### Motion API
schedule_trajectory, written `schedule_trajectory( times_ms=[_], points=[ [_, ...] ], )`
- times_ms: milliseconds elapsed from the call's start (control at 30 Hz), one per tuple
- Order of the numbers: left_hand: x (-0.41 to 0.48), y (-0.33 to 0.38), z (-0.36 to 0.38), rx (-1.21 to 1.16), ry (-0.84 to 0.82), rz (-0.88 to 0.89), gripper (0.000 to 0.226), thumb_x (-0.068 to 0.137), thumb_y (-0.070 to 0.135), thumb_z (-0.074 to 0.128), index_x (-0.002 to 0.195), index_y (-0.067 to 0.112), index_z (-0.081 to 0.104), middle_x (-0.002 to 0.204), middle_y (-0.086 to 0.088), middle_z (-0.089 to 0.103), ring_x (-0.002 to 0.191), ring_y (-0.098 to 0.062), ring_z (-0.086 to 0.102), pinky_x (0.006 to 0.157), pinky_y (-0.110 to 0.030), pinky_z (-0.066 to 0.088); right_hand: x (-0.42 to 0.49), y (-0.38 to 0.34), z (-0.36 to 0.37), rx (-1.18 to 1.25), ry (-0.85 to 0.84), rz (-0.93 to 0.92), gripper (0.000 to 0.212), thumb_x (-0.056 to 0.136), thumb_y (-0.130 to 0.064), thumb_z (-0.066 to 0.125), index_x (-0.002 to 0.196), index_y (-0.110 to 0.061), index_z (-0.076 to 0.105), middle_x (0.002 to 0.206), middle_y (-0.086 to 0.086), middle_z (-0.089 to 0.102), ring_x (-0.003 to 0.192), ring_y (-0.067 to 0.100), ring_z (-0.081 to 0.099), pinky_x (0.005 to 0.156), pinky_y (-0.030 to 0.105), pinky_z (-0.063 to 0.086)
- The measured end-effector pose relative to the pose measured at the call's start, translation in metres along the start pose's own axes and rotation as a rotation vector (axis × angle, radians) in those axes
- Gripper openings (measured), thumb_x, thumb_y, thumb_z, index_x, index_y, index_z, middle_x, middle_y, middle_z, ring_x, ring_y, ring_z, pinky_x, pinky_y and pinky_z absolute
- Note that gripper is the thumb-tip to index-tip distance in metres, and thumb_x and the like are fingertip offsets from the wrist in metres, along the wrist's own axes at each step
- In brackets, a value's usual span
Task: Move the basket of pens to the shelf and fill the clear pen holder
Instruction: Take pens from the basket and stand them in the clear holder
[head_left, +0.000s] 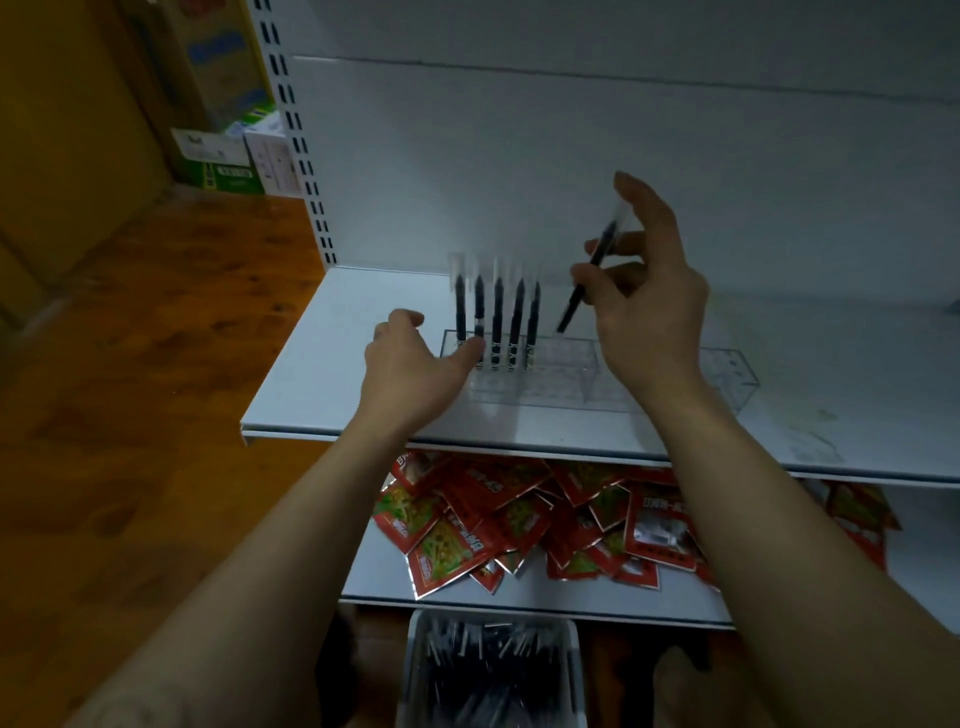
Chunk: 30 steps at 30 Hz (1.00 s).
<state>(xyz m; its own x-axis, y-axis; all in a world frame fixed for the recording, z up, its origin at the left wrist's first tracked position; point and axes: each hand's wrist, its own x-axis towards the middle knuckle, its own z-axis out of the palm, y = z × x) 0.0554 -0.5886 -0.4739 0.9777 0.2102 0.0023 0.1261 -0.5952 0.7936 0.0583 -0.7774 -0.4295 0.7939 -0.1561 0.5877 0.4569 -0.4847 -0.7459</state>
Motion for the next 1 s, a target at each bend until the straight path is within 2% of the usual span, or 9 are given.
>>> schedule_trajectory(
  times_ms=[67, 200, 333, 433, 600, 733, 900, 933, 1000],
  points=[
    [0.01, 0.004, 0.006, -0.001, -0.015, 0.005, 0.082, 0.078, 0.056, 0.069, 0.14, 0.012, 0.037, 0.141, -0.008, 0.043, 0.128, -0.028, 0.043, 0.1, -0.045, 0.045, 0.005, 0.009, 0.005, -0.011, -0.021, 0.009, 0.064, 0.088, -0.005, 0.066, 0.141, -0.032, 0.042, 0.106, 0.002, 0.063, 0.078, -0.005, 0.061, 0.082, 0.019, 0.055],
    [0.023, 0.002, 0.019, 0.002, -0.068, -0.038, 0.086, 0.07, 0.06, 0.074, 0.133, 0.012, 0.044, 0.135, -0.007, 0.05, 0.124, -0.027, 0.047, 0.098, -0.047, 0.046, 0.003, 0.025, 0.016, -0.048, -0.114, 0.043, 0.061, 0.089, -0.006, 0.065, 0.135, -0.04, 0.042, 0.107, -0.004, 0.062, 0.082, 0.004, 0.063, 0.081, 0.011, 0.051],
    [0.027, -0.002, 0.022, -0.012, -0.099, -0.053, 0.083, 0.066, 0.062, 0.076, 0.128, 0.013, 0.05, 0.13, -0.005, 0.054, 0.118, -0.024, 0.051, 0.092, -0.039, 0.047, -0.009, 0.033, 0.026, -0.108, -0.192, 0.049, 0.047, 0.094, -0.009, 0.059, 0.13, -0.037, 0.049, 0.096, -0.013, 0.057, 0.078, -0.011, 0.057, 0.073, 0.0, 0.043],
    [0.027, -0.002, 0.02, -0.004, -0.107, -0.045, 0.082, 0.069, 0.061, 0.075, 0.13, 0.012, 0.049, 0.134, -0.006, 0.051, 0.119, -0.024, 0.05, 0.086, -0.033, 0.042, -0.007, 0.029, 0.026, -0.059, -0.156, 0.081, 0.039, 0.096, -0.007, 0.053, 0.126, -0.031, 0.055, 0.094, -0.015, 0.058, 0.084, -0.002, 0.061, 0.075, 0.013, 0.053],
    [0.022, -0.002, 0.023, -0.027, -0.095, -0.031, 0.078, 0.071, 0.061, 0.073, 0.129, 0.013, 0.051, 0.132, -0.004, 0.054, 0.114, -0.021, 0.053, 0.082, -0.031, 0.04, -0.011, 0.024, 0.017, -0.039, -0.186, 0.115, 0.048, 0.093, 0.0, 0.049, 0.127, -0.034, 0.056, 0.096, -0.019, 0.058, 0.091, -0.001, 0.06, 0.086, 0.029, 0.056],
    [0.018, -0.003, 0.023, -0.062, -0.084, -0.027, 0.076, 0.073, 0.059, 0.073, 0.129, 0.013, 0.05, 0.132, -0.004, 0.054, 0.116, -0.021, 0.052, 0.083, -0.031, 0.04, -0.015, 0.022, 0.014, -0.041, -0.22, 0.114, 0.054, 0.093, 0.003, 0.046, 0.13, -0.035, 0.053, 0.095, -0.022, 0.057, 0.092, -0.001, 0.06, 0.088, 0.028, 0.056],
    [0.014, -0.002, 0.024, -0.088, -0.069, -0.03, 0.076, 0.076, 0.059, 0.07, 0.134, 0.015, 0.047, 0.136, -0.004, 0.051, 0.117, -0.021, 0.052, 0.085, -0.032, 0.041, -0.016, 0.029, 0.012, -0.008, -0.223, 0.196, 0.063, 0.093, 0.004, 0.044, 0.132, -0.044, 0.051, 0.104, 0.002, 0.063, 0.1, 0.015, 0.062, 0.094, 0.04, 0.054],
    [0.013, -0.002, 0.024, -0.089, -0.064, -0.03, 0.076, 0.076, 0.059, 0.07, 0.134, 0.016, 0.047, 0.137, -0.004, 0.051, 0.118, -0.021, 0.051, 0.086, -0.032, 0.042, -0.016, 0.029, 0.011, -0.006, -0.24, 0.196, 0.063, 0.093, 0.004, 0.044, 0.132, -0.046, 0.05, 0.104, 0.0, 0.063, 0.1, 0.012, 0.062, 0.095, 0.037, 0.053],
    [0.013, -0.002, 0.025, -0.092, -0.056, -0.032, 0.077, 0.076, 0.058, 0.07, 0.135, 0.015, 0.047, 0.137, -0.004, 0.051, 0.119, -0.022, 0.051, 0.088, -0.032, 0.042, -0.019, 0.025, 0.01, -0.031, -0.291, 0.172, 0.064, 0.094, 0.004, 0.045, 0.134, -0.047, 0.046, 0.103, -0.016, 0.059, 0.097, -0.005, 0.058, 0.094, 0.016, 0.049]
  ],
)
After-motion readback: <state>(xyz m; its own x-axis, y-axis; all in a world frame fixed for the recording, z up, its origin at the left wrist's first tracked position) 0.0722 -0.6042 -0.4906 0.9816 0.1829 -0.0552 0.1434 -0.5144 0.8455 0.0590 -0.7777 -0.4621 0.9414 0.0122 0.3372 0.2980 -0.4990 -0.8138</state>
